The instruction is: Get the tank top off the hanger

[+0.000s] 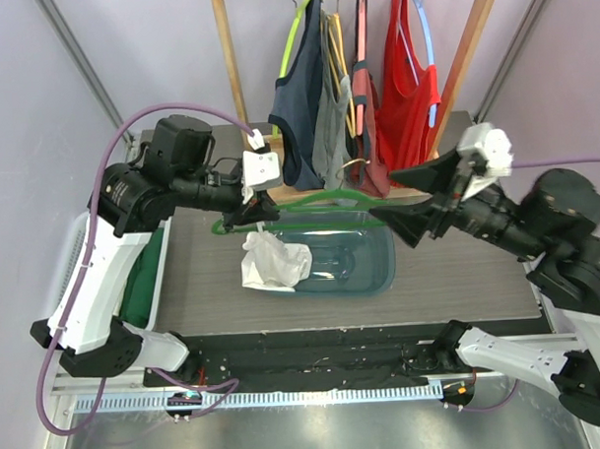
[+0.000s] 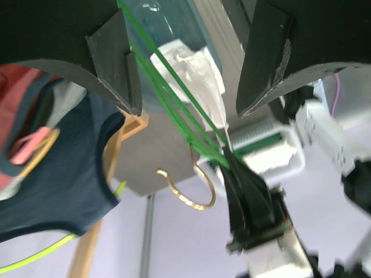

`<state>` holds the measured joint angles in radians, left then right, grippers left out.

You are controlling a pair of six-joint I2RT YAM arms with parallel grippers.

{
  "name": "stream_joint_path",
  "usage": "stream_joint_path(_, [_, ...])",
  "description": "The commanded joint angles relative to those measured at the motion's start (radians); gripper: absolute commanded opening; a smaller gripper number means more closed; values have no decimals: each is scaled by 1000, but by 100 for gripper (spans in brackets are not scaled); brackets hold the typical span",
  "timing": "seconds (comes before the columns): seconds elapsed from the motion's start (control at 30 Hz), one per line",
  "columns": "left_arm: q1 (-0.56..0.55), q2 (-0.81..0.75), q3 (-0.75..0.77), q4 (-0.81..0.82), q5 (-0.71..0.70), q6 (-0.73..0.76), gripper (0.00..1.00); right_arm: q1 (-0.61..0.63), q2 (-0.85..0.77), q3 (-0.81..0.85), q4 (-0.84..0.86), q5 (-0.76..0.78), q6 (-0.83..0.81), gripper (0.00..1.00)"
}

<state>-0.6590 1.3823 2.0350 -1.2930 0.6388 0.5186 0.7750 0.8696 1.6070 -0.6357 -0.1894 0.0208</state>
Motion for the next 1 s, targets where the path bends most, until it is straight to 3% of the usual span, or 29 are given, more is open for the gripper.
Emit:
stream_joint_path(0.0, [-2, -34, -7, -52, 126, 43, 0, -2, 45, -39, -65, -191, -107, 72])
stream_joint_path(0.37, [-5, -49, -13, -143, 226, 103, 0, -2, 32, -79, -107, -334, -125, 62])
stream_joint_path(0.6, [-16, -40, -1, -190, 259, 136, 0, -2, 43, -130, -87, -346, -108, 56])
stream_joint_path(0.73, [-24, -42, -18, -203, 252, 149, 0, -2, 46, -133, -78, -352, -104, 38])
stream_joint_path(0.77, [-24, -42, -18, -200, 254, 149, 0, 0, 45, -131, -76, -349, -104, 29])
stream_joint_path(0.87, [-25, -40, -16, -181, 243, 140, 0, -2, 42, -131, -71, -343, -107, 13])
stream_joint_path(0.97, [-25, -35, -9, -149, 219, 126, 0, -2, 31, -131, -65, -317, -102, 3])
